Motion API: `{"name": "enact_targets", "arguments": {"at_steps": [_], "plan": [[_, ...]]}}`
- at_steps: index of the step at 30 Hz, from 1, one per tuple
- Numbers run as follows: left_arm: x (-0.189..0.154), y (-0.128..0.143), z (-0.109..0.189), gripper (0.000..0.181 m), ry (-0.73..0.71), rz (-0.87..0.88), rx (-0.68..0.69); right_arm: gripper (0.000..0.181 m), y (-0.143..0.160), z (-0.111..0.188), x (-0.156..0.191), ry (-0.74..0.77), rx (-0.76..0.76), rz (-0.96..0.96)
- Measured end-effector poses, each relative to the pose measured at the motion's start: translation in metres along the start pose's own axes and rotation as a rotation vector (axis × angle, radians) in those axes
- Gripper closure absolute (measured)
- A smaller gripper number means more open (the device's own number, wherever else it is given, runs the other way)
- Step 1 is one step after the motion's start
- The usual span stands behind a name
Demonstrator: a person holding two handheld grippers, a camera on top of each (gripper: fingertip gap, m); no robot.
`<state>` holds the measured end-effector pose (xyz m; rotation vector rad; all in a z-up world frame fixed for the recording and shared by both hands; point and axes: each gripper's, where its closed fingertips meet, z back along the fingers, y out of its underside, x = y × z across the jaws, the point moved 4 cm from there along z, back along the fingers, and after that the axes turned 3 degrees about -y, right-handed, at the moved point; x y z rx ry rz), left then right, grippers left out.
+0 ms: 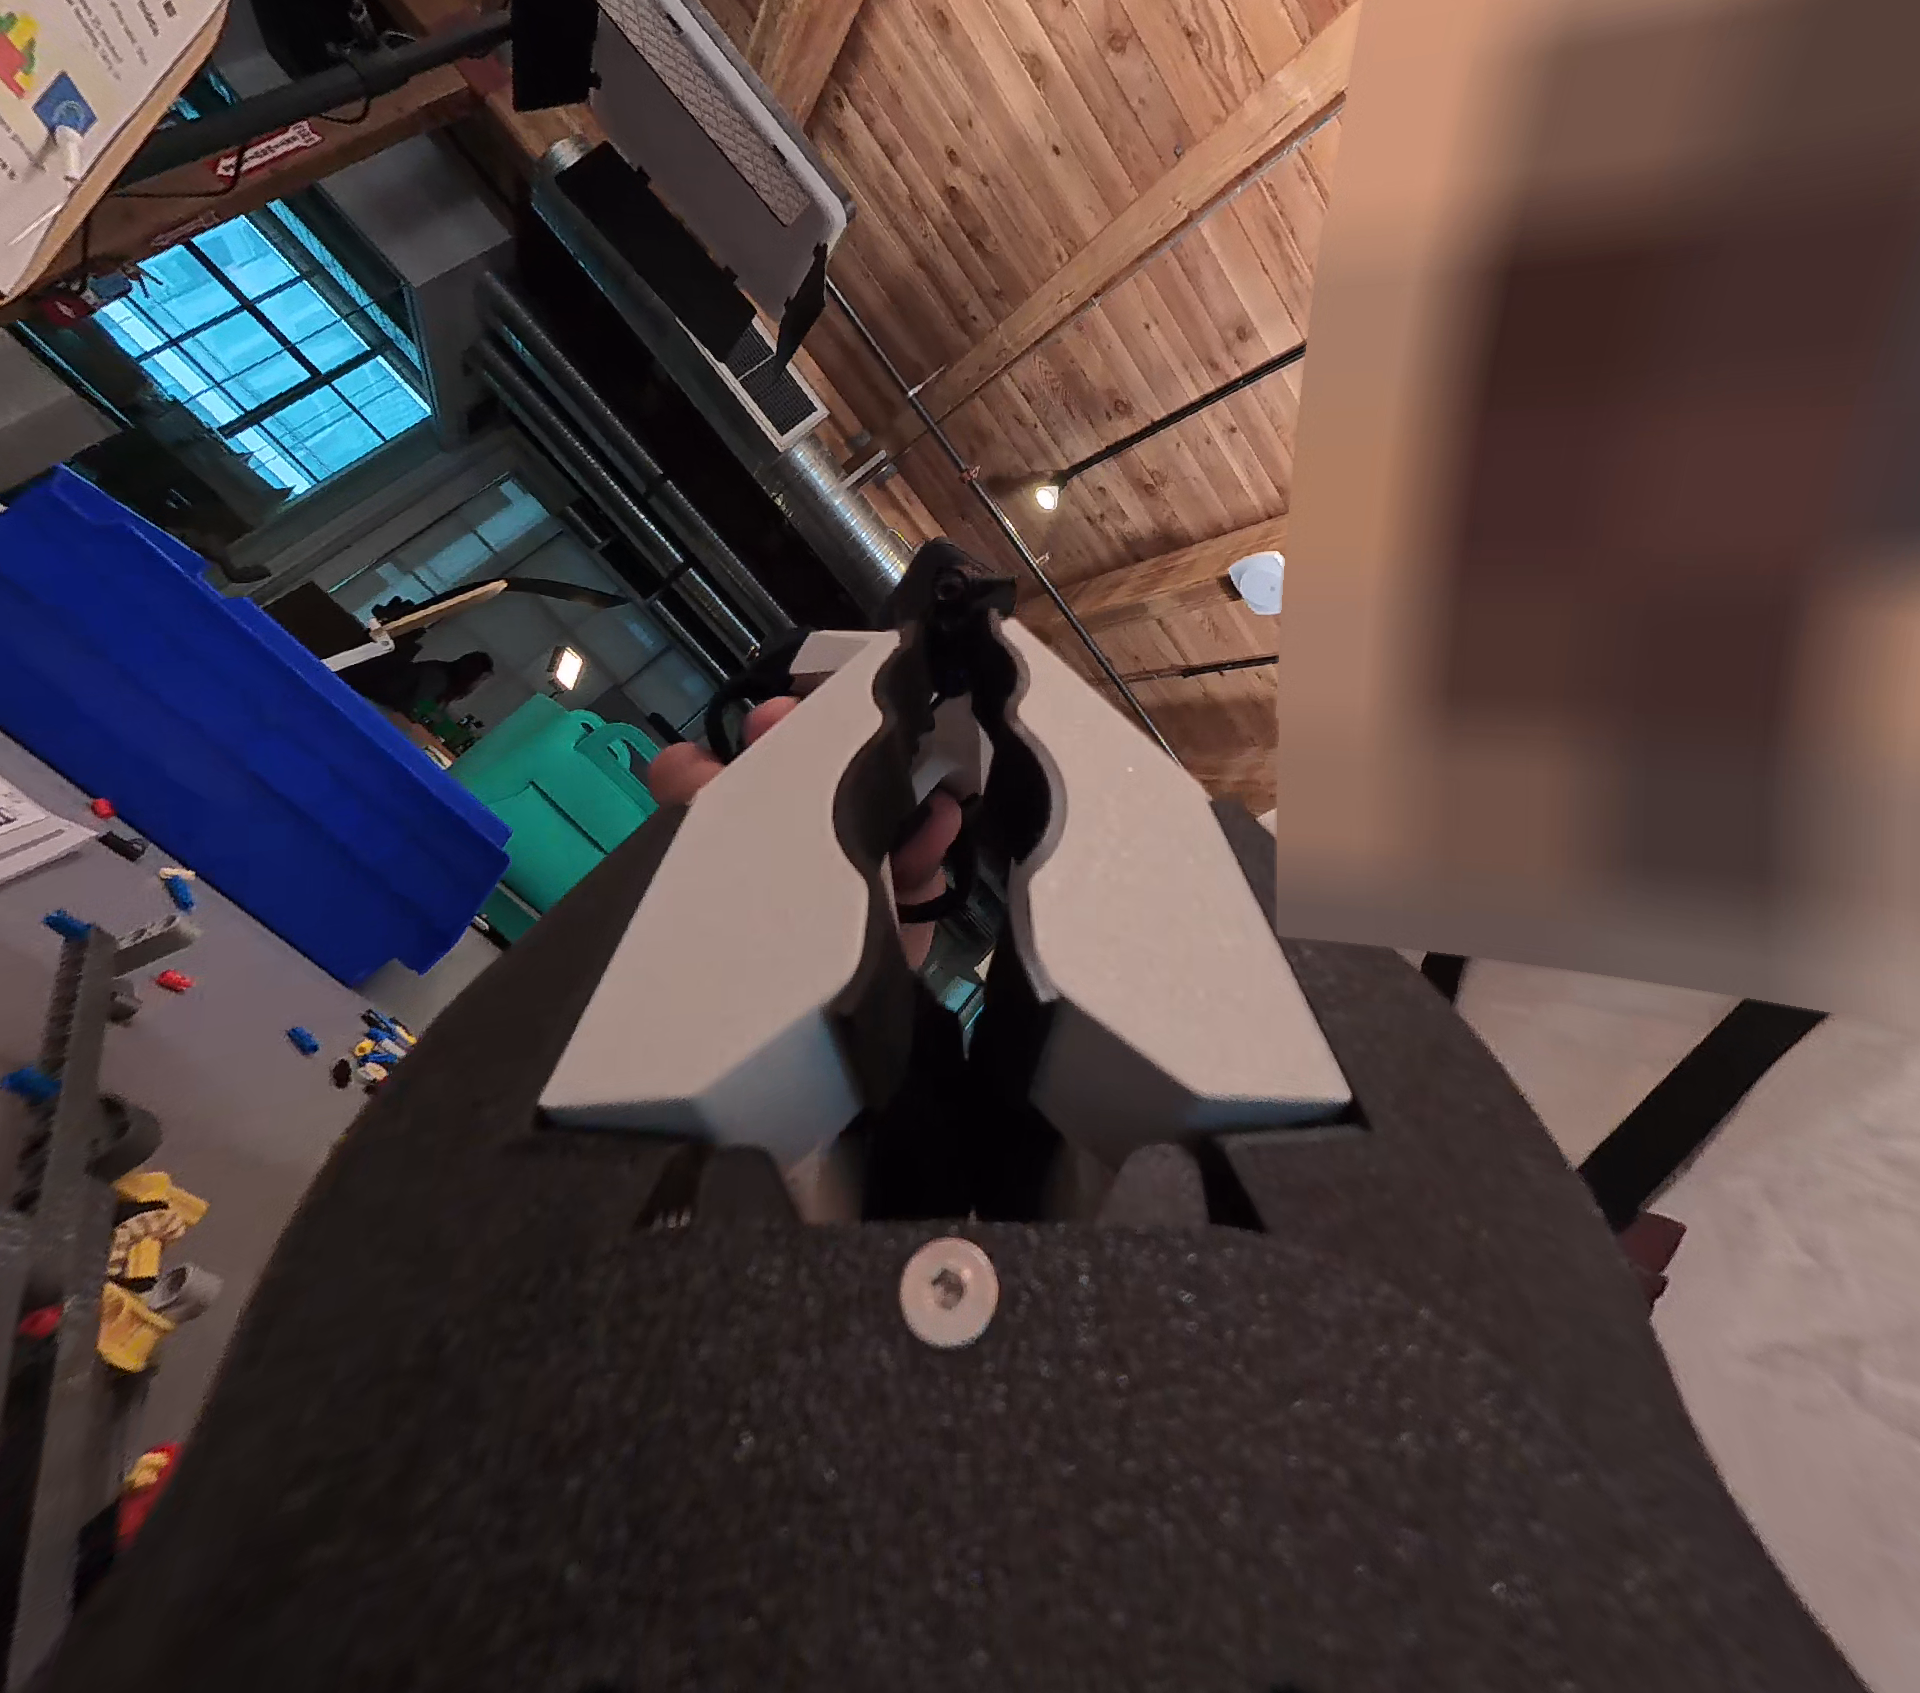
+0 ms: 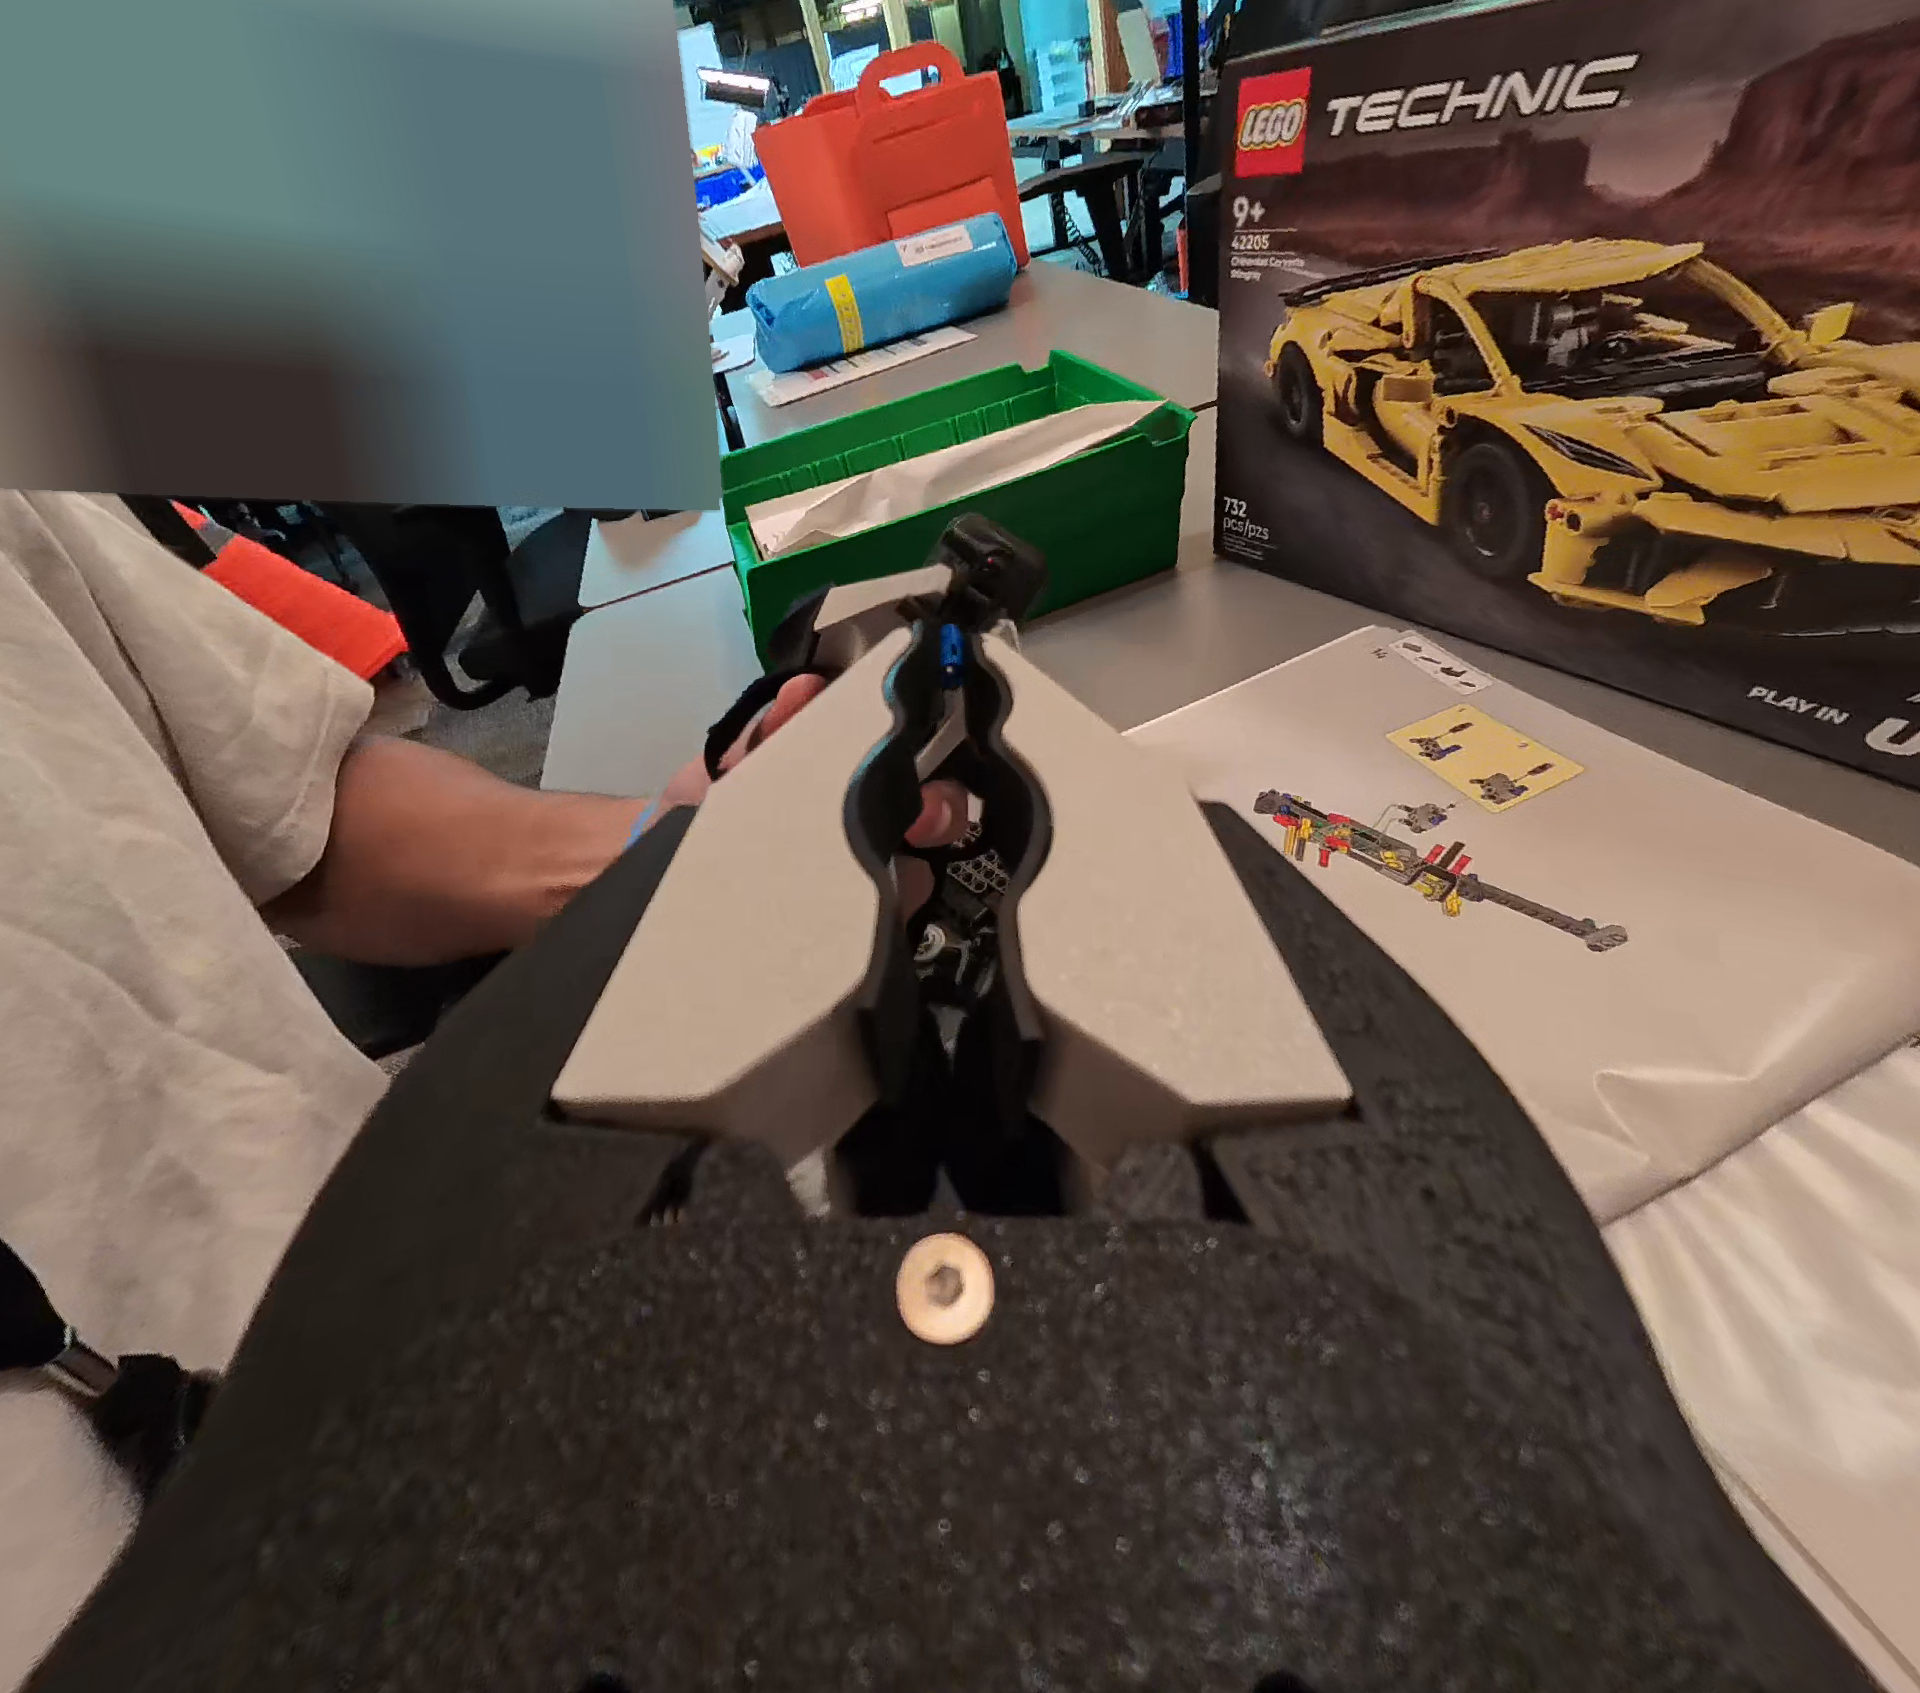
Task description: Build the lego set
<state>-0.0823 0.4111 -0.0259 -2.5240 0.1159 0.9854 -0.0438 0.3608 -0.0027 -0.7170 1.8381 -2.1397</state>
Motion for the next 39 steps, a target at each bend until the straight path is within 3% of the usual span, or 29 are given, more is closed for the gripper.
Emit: {"name": "enact_targets", "arguments": {"at_steps": [1, 5, 10, 13, 18, 19, 22, 26, 30, 35, 39], "plan": [[0.0, 0.0, 0.0, 0.175, 0.001, -0.001, 0.005, 0.178, 0.0, 0.0, 0.0, -0.004, 0.004, 0.003], [0.001, 0.003, -0.001, 0.175, -0.011, -0.014, 0.043, 0.178, 0.003, 0.003, 0.001, -0.029, 0.009, 0.024], [0.004, 0.012, -0.003, 0.174, -0.039, -0.026, 0.122, 0.178, 0.007, 0.008, 0.004, 0.009, 0.114, 0.224], [0.001, 0.013, -0.006, 0.175, -0.016, -0.017, 0.118, 0.178, 0.005, 0.009, 0.007, 0.018, 0.1, 0.305], [0.001, 0.013, -0.006, 0.175, -0.025, -0.044, 0.125, 0.178, 0.005, 0.011, 0.007, 0.012, 0.052, 0.187], [0.003, 0.011, -0.006, 0.175, -0.04, -0.056, 0.116, 0.17, 0.005, 0.011, 0.008, 0.024, 0.051, 0.2], [0.009, 0.006, -0.003, 0.175, -0.089, -0.058, 0.086, 0.148, 0.011, 0.011, 0.004, 0.148, 0.098, 0.266], [0.028, -0.001, 0.005, 0.175, -0.199, -0.008, 0.006, 0.146, 0.018, 0.004, -0.005, 0.491, 0.178, 0.474], [0.037, 0.0, 0.006, 0.175, -0.259, 0.017, -0.051, 0.144, 0.029, -0.013, -0.015, 0.67, 0.217, 0.554], [0.04, -0.003, 0.01, 0.175, -0.276, 0.057, -0.11, 0.155, 0.031, -0.018, -0.023, 0.763, 0.186, 0.535], [0.04, -0.003, 0.011, 0.175, -0.274, 0.074, -0.104, 0.156, 0.031, -0.018, -0.024, 0.754, 0.197, 0.562]]}}
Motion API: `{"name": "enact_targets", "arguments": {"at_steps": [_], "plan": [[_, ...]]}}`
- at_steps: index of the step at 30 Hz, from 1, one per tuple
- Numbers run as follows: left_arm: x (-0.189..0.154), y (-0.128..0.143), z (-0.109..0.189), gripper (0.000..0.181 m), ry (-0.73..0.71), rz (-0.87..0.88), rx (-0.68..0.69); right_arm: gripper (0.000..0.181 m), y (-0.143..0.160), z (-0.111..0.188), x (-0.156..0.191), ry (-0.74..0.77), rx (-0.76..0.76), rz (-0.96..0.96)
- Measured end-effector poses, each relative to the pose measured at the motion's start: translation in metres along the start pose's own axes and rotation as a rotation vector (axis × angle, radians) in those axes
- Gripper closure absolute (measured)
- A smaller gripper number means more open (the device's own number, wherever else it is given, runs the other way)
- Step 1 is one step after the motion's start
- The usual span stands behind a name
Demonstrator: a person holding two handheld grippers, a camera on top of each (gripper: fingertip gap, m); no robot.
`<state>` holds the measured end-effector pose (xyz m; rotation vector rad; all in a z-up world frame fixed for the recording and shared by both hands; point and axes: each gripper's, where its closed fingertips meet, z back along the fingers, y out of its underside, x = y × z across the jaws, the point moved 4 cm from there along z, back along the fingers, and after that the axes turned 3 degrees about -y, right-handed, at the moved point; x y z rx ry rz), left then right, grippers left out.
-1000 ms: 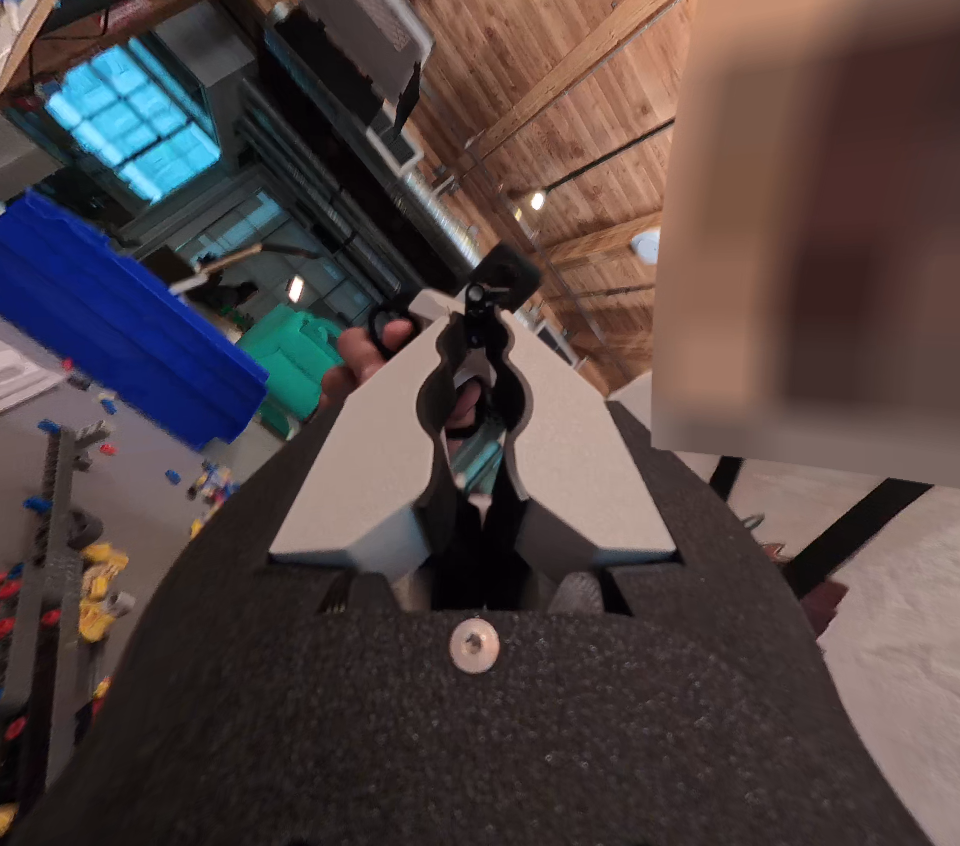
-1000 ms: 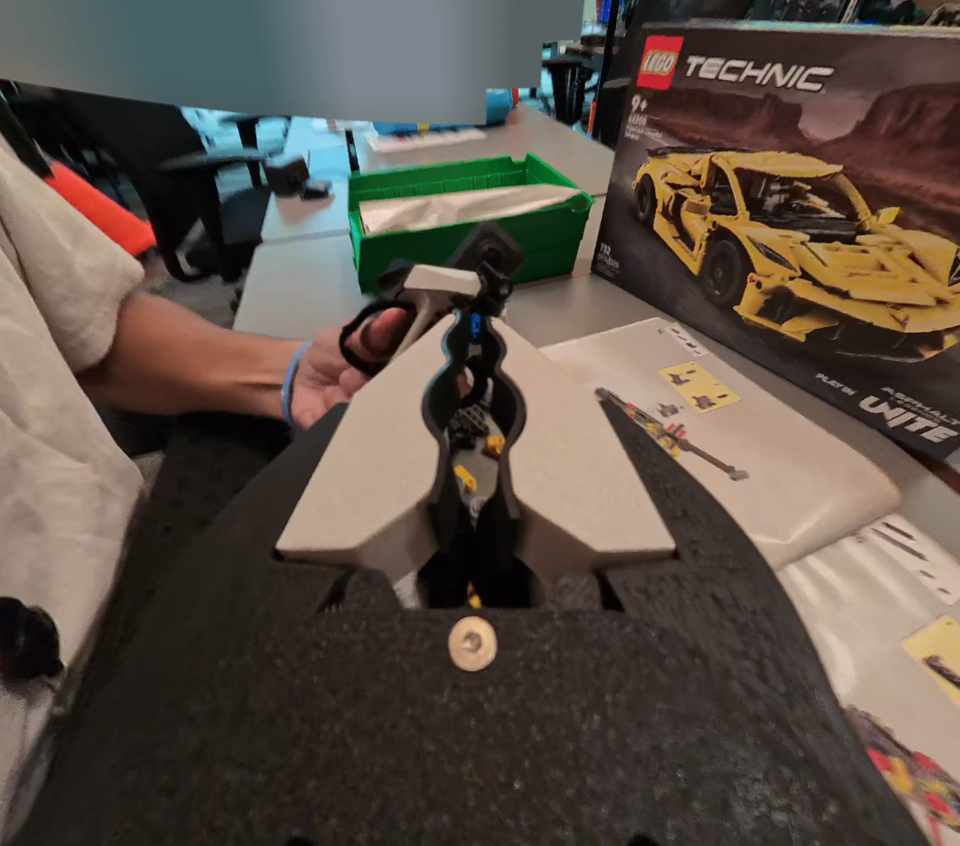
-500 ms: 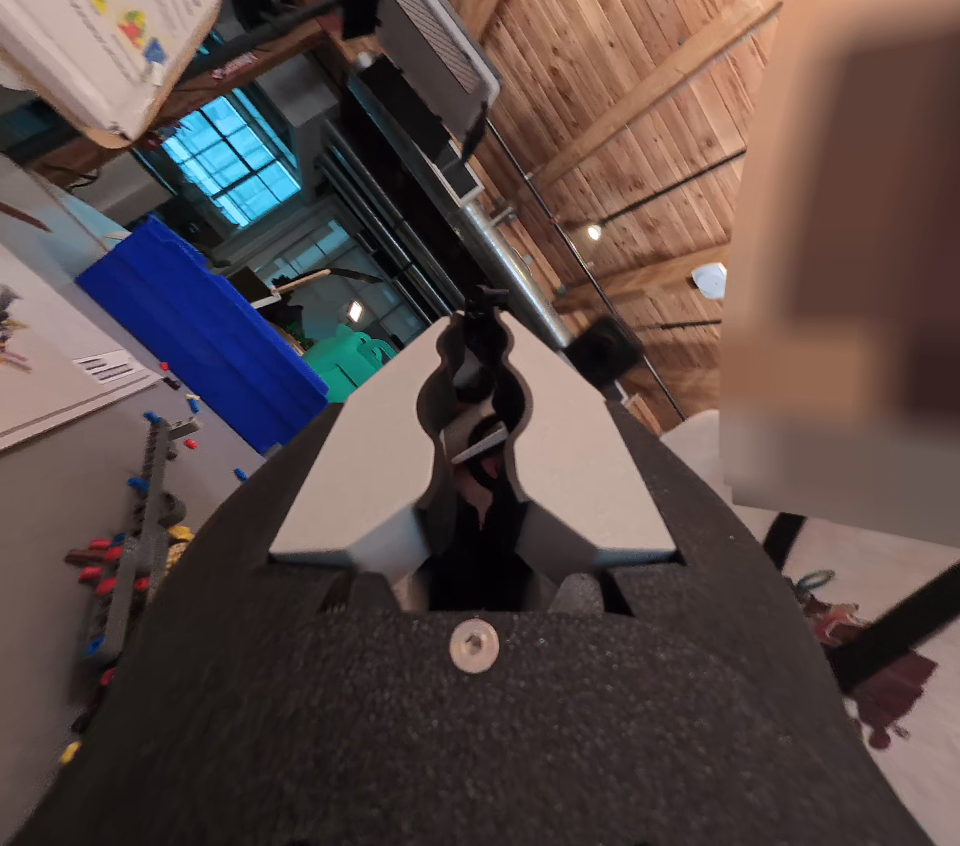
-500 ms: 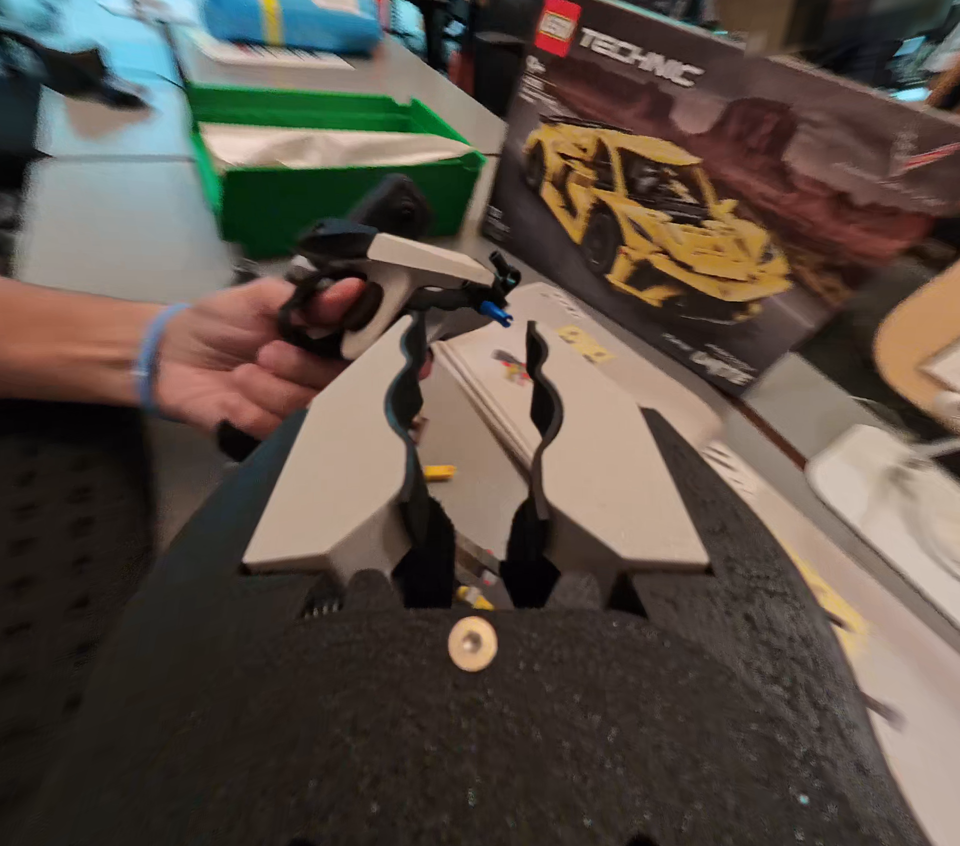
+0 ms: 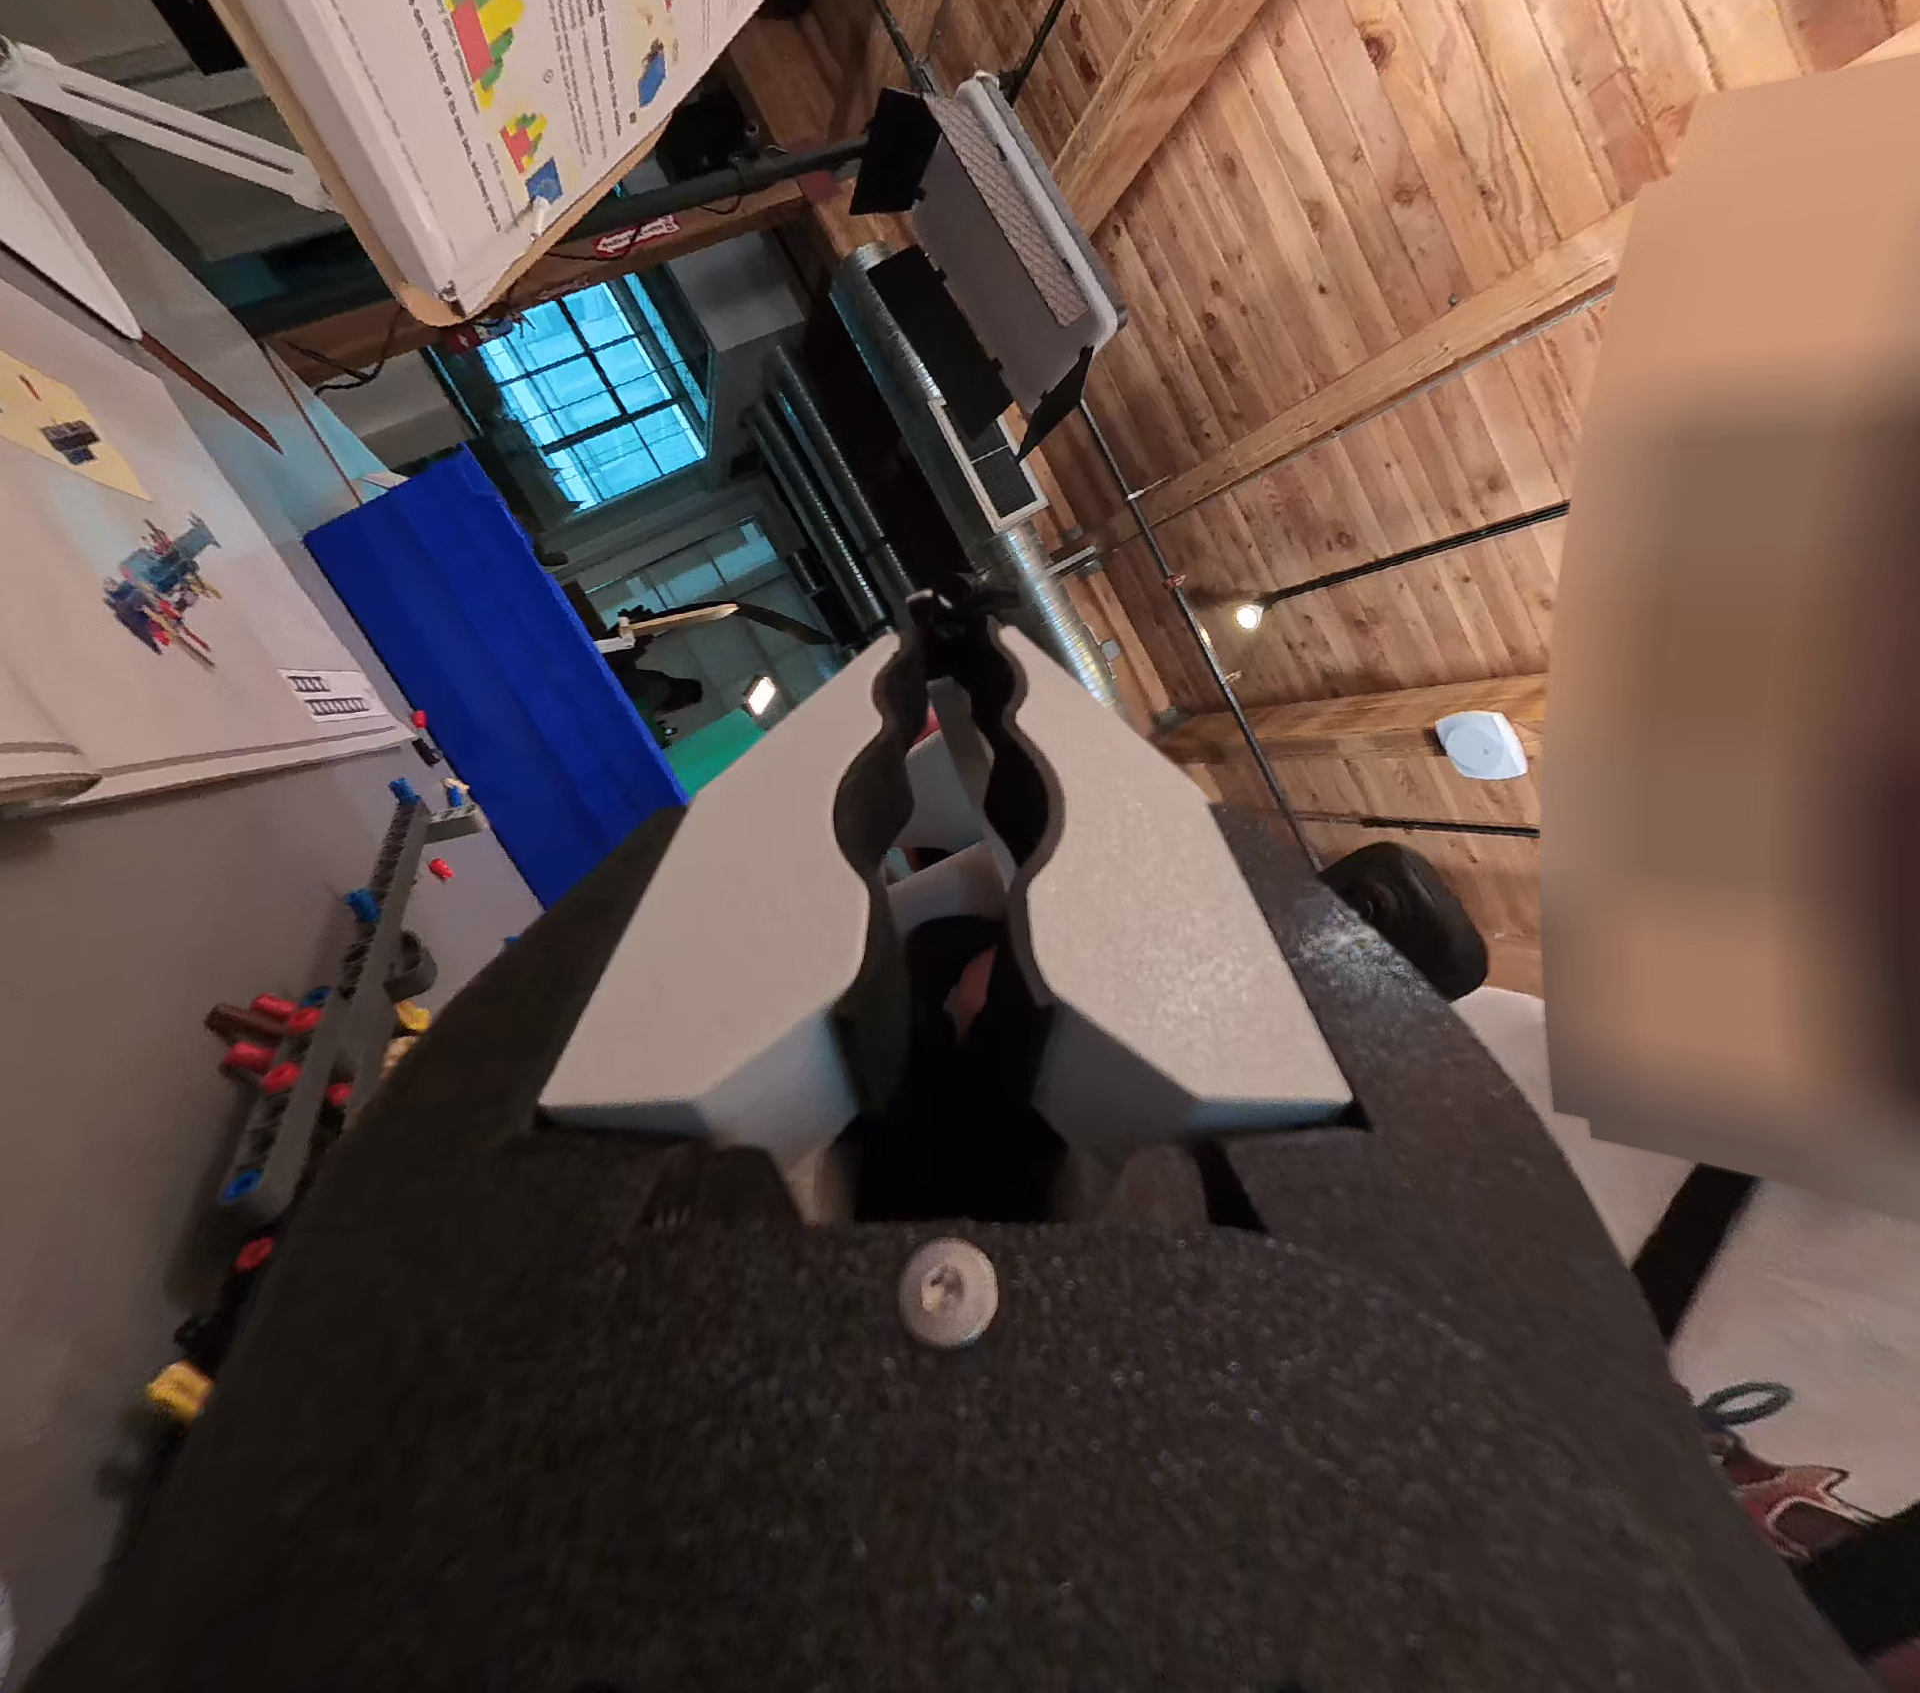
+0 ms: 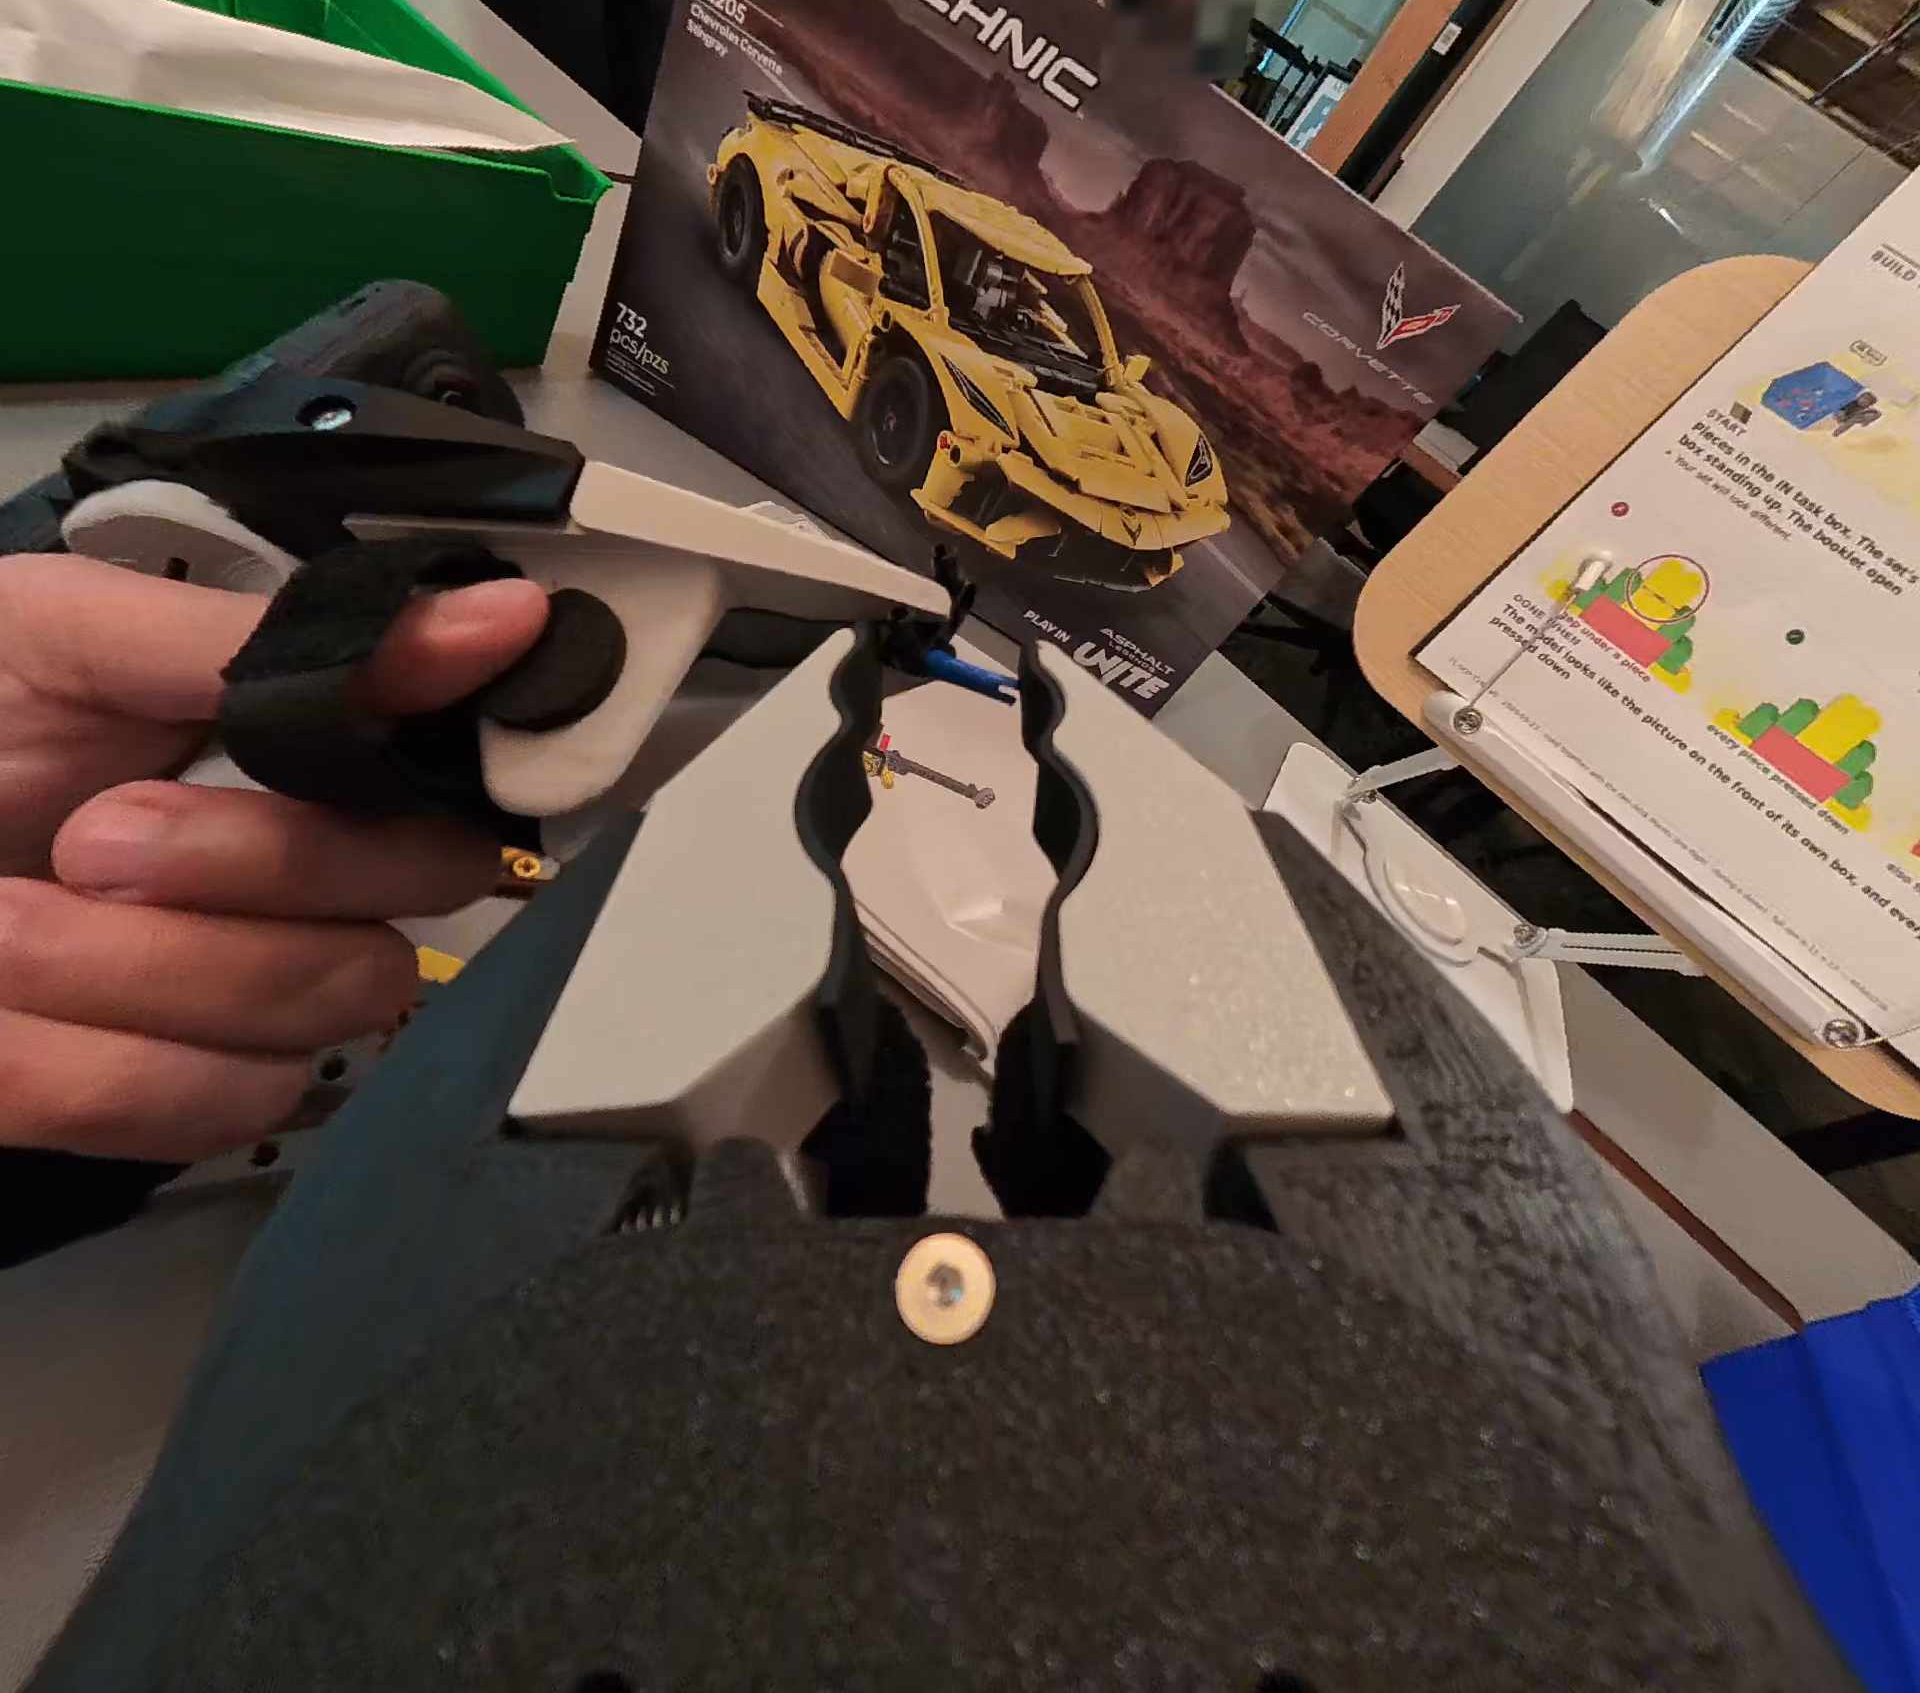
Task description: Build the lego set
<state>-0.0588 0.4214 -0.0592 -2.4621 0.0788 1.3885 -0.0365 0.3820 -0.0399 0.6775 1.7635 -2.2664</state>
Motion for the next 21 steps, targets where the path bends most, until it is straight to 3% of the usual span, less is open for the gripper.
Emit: {"name": "enact_targets", "arguments": {"at_steps": [6, 16, 21], "plan": [[-0.003, 0.002, -0.001, 0.175, -0.006, -0.043, 0.042, 0.156, -0.001, 0.004, -0.001, -0.004, -0.011, 0.066], [0.005, 0.0, 0.002, 0.175, -0.045, -0.052, 0.033, 0.158, 0.006, -0.004, -0.001, -0.121, -0.011, -0.049], [0.005, 0.001, 0.001, 0.175, -0.063, -0.106, 0.111, 0.158, 0.01, 0.0, -0.002, -0.141, -0.005, 0.001]]}}
